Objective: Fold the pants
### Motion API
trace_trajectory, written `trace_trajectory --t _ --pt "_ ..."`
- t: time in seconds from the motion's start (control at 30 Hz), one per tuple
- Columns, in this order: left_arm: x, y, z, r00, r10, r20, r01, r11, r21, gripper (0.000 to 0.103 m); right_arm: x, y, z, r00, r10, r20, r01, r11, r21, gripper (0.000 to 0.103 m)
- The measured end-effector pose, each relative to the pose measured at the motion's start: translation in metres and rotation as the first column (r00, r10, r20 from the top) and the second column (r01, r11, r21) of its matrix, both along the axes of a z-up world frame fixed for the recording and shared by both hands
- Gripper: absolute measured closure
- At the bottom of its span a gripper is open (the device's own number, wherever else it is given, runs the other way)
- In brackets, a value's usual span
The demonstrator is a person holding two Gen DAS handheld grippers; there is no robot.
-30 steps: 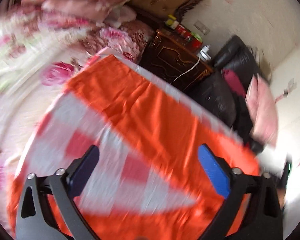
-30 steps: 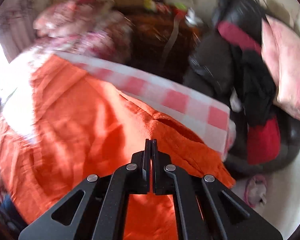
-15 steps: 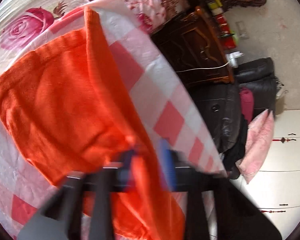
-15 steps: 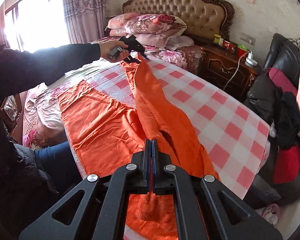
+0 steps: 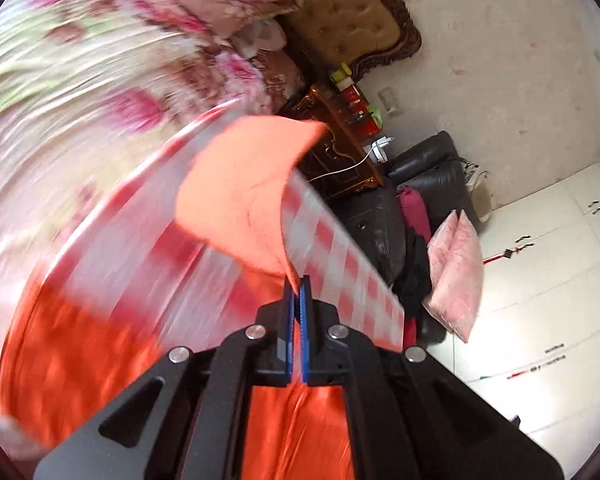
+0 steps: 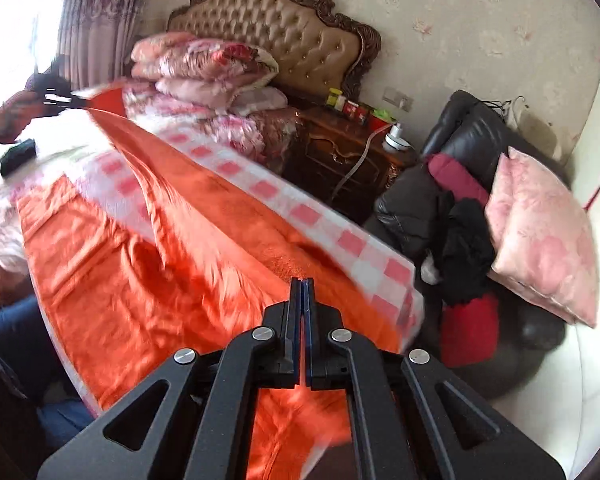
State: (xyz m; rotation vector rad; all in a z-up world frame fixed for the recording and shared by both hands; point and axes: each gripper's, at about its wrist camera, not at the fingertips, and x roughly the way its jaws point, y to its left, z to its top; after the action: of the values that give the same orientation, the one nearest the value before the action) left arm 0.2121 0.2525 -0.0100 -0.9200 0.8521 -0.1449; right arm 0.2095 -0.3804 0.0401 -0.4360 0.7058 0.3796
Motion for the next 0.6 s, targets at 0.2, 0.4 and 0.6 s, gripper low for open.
trace_trajectory --t 0.2,0.4,0.6 --pt "-0.135 -0.019 -0.127 0.986 0.011 -0.166 -0.021 0.998 -0.058 0.102 -0.059 -0.039 -0.107 0.933 -0.221 -0.284 0.279 0.943 0.182 0.091" --pt "-0.142 -0.018 -0.152 0.989 0.044 -0.143 -0.057 0.995 -0.085 0.101 -0.104 -0.089 -0.173 0.778 -0.321 -0.54 0.591 0.666 0.455 0.081" --pt "-0.129 -0.027 -0.141 0.996 0.052 -0.075 -0.058 0.995 -0.085 0.102 -0.089 -0.128 -0.173 0.707 -0.337 -0.622 0.705 0.41 0.579 0.012"
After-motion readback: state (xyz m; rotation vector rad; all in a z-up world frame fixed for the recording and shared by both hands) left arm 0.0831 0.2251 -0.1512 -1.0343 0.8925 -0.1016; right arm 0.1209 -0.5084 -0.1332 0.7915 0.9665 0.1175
